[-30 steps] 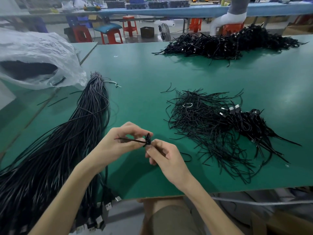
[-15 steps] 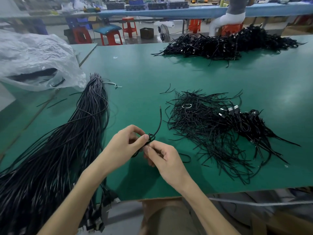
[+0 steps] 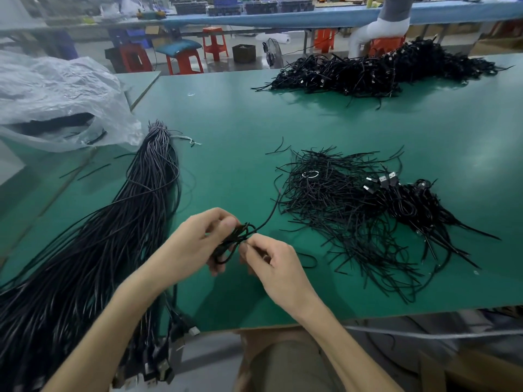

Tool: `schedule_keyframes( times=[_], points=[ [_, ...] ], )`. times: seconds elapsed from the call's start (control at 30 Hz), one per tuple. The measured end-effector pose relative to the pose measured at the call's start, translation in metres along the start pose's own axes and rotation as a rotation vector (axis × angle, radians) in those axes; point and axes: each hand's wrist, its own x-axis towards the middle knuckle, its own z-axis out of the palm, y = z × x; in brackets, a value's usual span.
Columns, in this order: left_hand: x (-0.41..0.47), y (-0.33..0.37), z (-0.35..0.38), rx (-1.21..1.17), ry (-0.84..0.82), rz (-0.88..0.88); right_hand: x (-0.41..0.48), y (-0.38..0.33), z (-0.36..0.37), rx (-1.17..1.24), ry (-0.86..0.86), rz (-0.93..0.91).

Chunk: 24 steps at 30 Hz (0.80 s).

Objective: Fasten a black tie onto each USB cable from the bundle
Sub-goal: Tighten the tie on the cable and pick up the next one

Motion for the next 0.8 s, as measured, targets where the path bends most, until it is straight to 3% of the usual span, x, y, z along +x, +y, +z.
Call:
schedule_keyframes(
  times=[0.2, 0.37, 0.57, 0.8],
  points=[
    [-0.005, 0.002, -0.029, 0.045, -0.208, 0.113, 0.0, -0.002, 0.001, 0.0, -0.035, 0.004],
    [-0.005, -0.004, -0.026, 0.022, -0.27, 0.172, 0.001, 0.0, -0.001, 0.051, -0.021, 0.013],
    [-0.002, -0.012, -0.011, 0.232, -0.16, 0.252, 0.002, 0.006, 0.001, 0.087, -0.01, 0.032],
    [0.0, -0.016, -0.005, 0.307, -0.037, 0.374, 0.003, 0.007, 0.001, 0.137, -0.001, 0.018]
  ],
)
